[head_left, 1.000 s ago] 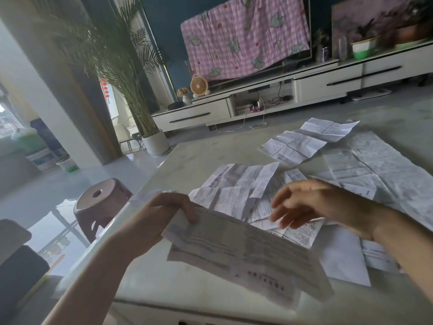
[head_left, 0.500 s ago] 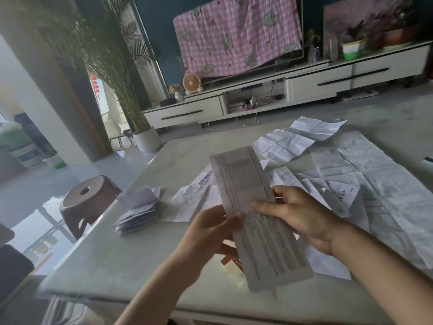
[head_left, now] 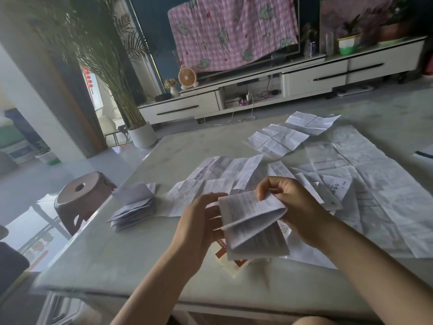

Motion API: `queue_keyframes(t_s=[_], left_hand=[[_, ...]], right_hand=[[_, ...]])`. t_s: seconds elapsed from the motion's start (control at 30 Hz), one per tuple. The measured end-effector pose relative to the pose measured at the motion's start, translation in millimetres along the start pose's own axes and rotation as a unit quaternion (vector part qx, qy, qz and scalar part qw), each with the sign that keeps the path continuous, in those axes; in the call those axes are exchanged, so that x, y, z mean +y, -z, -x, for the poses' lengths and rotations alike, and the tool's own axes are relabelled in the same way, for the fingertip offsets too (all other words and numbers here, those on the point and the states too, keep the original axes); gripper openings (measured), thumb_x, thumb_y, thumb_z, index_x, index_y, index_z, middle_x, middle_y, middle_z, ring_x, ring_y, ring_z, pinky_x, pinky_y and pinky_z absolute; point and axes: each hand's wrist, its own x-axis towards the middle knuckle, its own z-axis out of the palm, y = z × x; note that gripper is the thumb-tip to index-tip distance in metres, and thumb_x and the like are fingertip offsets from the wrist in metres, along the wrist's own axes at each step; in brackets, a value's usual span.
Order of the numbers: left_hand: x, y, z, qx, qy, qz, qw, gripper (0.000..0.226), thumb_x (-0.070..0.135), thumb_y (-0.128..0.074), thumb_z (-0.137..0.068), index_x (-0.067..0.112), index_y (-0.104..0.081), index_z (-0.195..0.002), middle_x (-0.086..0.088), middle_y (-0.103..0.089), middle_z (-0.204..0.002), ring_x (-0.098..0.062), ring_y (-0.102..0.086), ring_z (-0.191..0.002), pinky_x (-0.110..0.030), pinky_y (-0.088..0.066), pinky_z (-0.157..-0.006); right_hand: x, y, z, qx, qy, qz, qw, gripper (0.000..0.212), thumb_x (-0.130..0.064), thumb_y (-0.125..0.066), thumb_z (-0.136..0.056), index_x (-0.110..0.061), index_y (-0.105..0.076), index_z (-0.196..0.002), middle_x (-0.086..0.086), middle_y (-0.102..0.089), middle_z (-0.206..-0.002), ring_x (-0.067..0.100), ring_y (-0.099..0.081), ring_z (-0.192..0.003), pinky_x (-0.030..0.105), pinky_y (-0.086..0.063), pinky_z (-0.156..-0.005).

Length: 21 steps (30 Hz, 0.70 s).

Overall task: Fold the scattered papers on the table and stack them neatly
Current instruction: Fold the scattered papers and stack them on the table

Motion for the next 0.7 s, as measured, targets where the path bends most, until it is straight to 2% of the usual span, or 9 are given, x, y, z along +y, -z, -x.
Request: queue_keyframes(t_s=[0.1, 0.23, 0.3, 0.37, 0.43, 0.5, 0.6, 0.63, 0.7], left_hand=[[-4.5, -0.5, 5.1, -0.080, 0.043, 0.021, 0.996, 0.042, 0.042, -0.045, -0.091, 0.010, -0.072, -0.092, -0.012, -0.072, -0.090, -0.026, -0.067, -0.075, -0.037, -0.050, -0.069], [-7.7, -5.4, 10.8, -0.148, 0.054, 0.011, 0.987, 0.029, 0.023, -0.060, -0.077, 0.007, -0.066, -0.100, -0.012, -0.071, -0.087, -0.025, -0.070, -0.073, -0.040, -0.059, -0.065], [-8.6, -4.6, 8.8, -0.139, 0.041, -0.002, 0.989, 0.026, 0.019, -0.061, -0.075, 0.002, -0.063, -0.096, -0.011, -0.070, -0.077, -0.021, -0.069, -0.065, -0.033, -0.058, -0.056], [-9.0, -3.4, 6.4, -0.111, 0.006, -0.013, 0.994, 0.023, 0.020, -0.062, -0.077, 0.001, -0.063, -0.091, -0.010, -0.068, -0.071, -0.019, -0.067, -0.058, -0.029, -0.056, -0.050], [-11.0, -3.3, 3.2, -0.078, -0.055, -0.034, 0.995, 0.028, 0.025, -0.068, -0.077, 0.001, -0.064, -0.093, -0.013, -0.067, -0.076, -0.020, -0.066, -0.062, -0.031, -0.057, -0.055], [-13.8, -4.6, 0.8, -0.045, -0.125, -0.065, 0.989, 0.031, 0.031, -0.072, -0.077, 0.005, -0.066, -0.094, -0.010, -0.069, -0.081, -0.019, -0.066, -0.070, -0.032, -0.057, -0.061], [-13.5, -5.7, -0.5, 0.014, -0.198, -0.101, 0.975, 0.022, 0.030, -0.066, -0.077, 0.013, -0.065, -0.091, -0.001, -0.071, -0.076, -0.014, -0.068, -0.071, -0.028, -0.056, -0.061], [-12.4, -5.7, -0.7, 0.030, -0.208, -0.100, 0.972, 0.017, 0.026, -0.067, -0.081, 0.013, -0.063, -0.091, 0.001, -0.070, -0.073, -0.012, -0.067, -0.067, -0.027, -0.055, -0.056], [-12.4, -6.1, -2.1, 0.056, -0.226, -0.108, 0.967, 0.008, 0.020, -0.063, -0.088, 0.014, -0.059, -0.089, 0.004, -0.065, -0.064, -0.008, -0.061, -0.053, -0.023, -0.048, -0.043]], right_hand=[[3.7, -6.3, -3.3, 0.082, 0.107, 0.045, 0.990, 0.044, 0.020, -0.043, -0.078, -0.014, -0.054, -0.053, 0.009, -0.070, -0.081, 0.015, -0.064, -0.077, 0.022, -0.052, -0.064], [8.6, -16.0, -3.6, 0.133, 0.210, 0.103, 0.963, 0.047, 0.022, -0.044, -0.079, -0.018, -0.057, -0.058, -0.003, -0.070, -0.089, 0.003, -0.065, -0.088, 0.018, -0.051, -0.078], [10.1, -14.3, -5.0, 0.132, 0.179, 0.094, 0.970, 0.039, 0.011, -0.043, -0.088, -0.021, -0.063, -0.077, -0.006, -0.069, -0.092, 0.004, -0.064, -0.090, 0.020, -0.052, -0.080], [9.0, -12.0, -6.5, 0.098, 0.079, 0.053, 0.991, 0.025, -0.011, -0.040, -0.098, -0.026, -0.059, -0.104, 0.004, -0.067, -0.103, 0.016, -0.063, -0.096, 0.034, -0.052, -0.088], [6.7, -12.8, -5.4, 0.042, -0.011, 0.040, 0.998, 0.032, -0.036, -0.031, -0.100, -0.026, -0.060, -0.109, 0.005, -0.067, -0.109, 0.017, -0.064, -0.099, 0.042, -0.051, -0.090], [2.5, -17.5, -0.7, 0.004, -0.036, 0.006, 0.999, 0.053, -0.057, -0.022, -0.094, -0.029, -0.067, -0.096, 0.004, -0.071, -0.100, 0.017, -0.067, -0.094, 0.042, -0.055, -0.084], [-3.6, -20.4, 7.1, -0.028, -0.029, -0.014, 0.999, 0.078, -0.070, -0.009, -0.077, -0.020, -0.066, -0.095, 0.012, -0.071, -0.084, 0.022, -0.070, -0.073, 0.031, -0.054, -0.054], [-4.3, -19.7, 8.3, -0.032, -0.015, 0.012, 0.999, 0.081, -0.070, -0.010, -0.075, -0.013, -0.065, -0.093, 0.014, -0.070, -0.076, 0.021, -0.067, -0.061, 0.027, -0.049, -0.047], [-2.2, -21.1, 8.3, -0.014, 0.025, 0.085, 0.996, 0.065, -0.065, -0.026, -0.080, -0.011, -0.060, -0.088, 0.005, -0.063, -0.060, 0.014, -0.058, -0.046, 0.022, -0.042, -0.040]])
